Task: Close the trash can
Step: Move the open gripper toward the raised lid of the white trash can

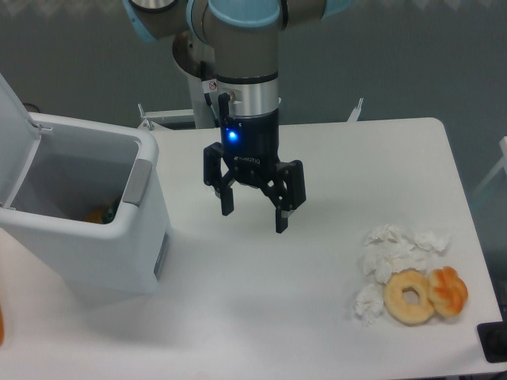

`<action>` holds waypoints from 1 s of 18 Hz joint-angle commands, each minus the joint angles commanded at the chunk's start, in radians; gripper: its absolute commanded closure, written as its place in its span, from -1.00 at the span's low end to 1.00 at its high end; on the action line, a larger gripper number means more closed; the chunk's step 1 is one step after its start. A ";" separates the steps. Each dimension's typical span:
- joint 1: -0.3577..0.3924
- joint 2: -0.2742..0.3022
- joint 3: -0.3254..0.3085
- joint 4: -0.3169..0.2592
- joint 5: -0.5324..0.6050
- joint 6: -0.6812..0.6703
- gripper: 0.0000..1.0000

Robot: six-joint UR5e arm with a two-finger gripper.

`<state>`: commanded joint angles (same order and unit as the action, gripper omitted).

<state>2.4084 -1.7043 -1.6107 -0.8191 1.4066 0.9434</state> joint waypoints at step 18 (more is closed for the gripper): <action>0.000 0.008 0.047 0.002 -0.106 -0.464 -1.00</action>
<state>2.4084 -1.6966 -1.5632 -0.8176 1.3008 0.4792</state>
